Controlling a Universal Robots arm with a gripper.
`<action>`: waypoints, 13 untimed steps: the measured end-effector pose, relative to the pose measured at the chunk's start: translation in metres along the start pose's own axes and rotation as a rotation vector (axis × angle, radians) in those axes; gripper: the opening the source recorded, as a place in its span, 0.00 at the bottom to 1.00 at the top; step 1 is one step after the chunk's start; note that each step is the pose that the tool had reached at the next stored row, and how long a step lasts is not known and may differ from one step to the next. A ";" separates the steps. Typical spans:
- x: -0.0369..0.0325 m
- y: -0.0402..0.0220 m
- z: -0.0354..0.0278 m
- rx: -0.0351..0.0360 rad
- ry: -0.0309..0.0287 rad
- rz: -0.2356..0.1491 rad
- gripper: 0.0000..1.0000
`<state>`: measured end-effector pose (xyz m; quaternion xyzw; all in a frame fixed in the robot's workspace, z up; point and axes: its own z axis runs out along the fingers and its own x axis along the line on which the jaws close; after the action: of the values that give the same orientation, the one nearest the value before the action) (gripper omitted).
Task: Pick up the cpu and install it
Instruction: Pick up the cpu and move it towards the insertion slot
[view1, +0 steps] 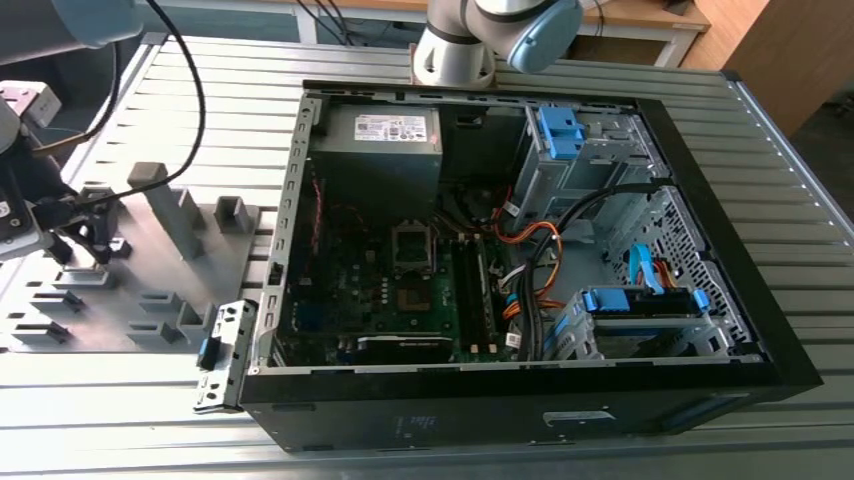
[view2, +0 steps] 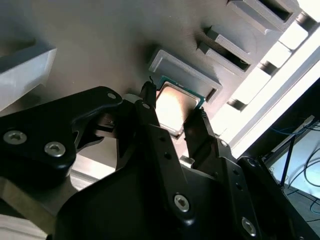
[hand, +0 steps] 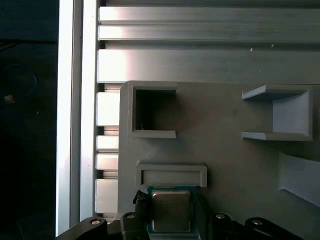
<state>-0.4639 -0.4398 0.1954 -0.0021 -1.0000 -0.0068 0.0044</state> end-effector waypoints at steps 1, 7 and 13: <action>0.0000 0.0000 -0.0035 0.0000 0.0000 0.000 0.47; 0.0002 0.0004 -0.0299 -0.0002 0.0000 0.000 0.47; 0.0004 0.0008 -0.0573 -0.0002 0.0000 0.000 0.47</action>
<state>-0.4638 -0.4398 0.2527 -0.0021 -1.0000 -0.0069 0.0043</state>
